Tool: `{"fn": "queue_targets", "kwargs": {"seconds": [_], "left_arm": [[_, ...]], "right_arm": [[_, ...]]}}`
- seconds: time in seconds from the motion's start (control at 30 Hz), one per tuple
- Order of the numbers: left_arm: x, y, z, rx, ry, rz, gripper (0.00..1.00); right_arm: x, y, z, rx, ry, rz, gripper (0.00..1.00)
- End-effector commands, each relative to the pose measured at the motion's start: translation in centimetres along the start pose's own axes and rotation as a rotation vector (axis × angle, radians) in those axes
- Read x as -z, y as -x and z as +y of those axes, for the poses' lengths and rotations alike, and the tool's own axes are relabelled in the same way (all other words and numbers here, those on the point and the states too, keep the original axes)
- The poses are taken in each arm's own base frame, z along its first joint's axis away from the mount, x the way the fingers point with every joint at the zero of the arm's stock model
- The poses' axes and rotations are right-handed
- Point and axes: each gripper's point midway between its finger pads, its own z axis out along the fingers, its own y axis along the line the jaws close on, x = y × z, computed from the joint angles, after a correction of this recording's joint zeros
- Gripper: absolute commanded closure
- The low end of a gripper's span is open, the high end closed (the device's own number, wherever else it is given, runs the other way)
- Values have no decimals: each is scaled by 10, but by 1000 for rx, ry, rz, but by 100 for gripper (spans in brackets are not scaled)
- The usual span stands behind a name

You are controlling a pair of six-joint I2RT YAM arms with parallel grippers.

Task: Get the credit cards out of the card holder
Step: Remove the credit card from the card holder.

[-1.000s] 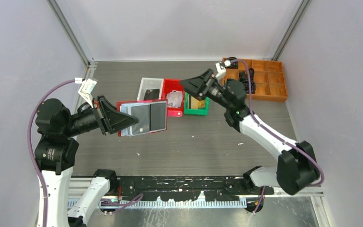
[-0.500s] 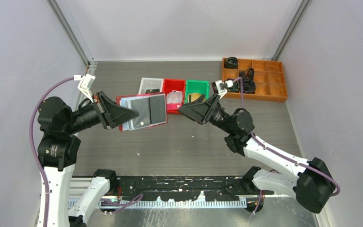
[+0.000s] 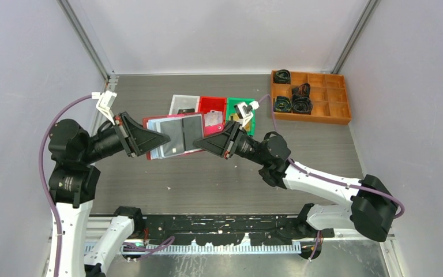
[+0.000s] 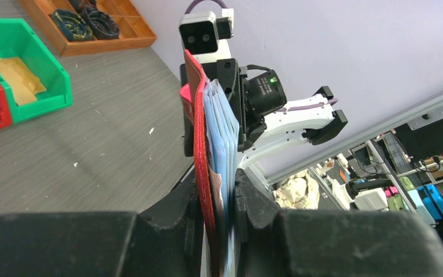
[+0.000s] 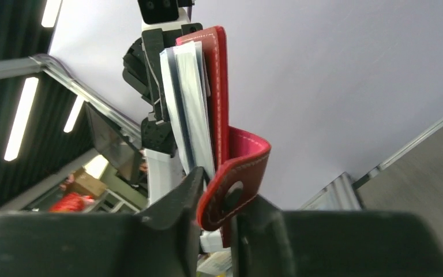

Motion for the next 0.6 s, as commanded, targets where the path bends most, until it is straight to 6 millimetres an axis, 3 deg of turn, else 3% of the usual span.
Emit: {"fn": "queue_targets", "kwargs": {"seconds": [0.0, 0.07, 0.13, 0.17, 0.33, 0.57], "left_arm": [[2, 1, -5, -71, -20, -9, 93], [2, -5, -1, -65, -15, 17, 75], [3, -10, 4, -59, 1, 45, 59], [3, -12, 7, -62, 16, 57, 55], [9, -21, 12, -158, 45, 98, 52], [16, -30, 3, -326, -25, 116, 56]], "right_arm": [[-4, 19, 41, 89, 94, -49, 86], [-1, 15, 38, 130, 50, -14, 99], [3, 8, 35, 197, -13, 53, 99], [6, 4, 33, 235, -46, 98, 99], [24, -23, 33, 391, -137, 411, 99], [39, -54, 29, 349, -147, 754, 99]]}}
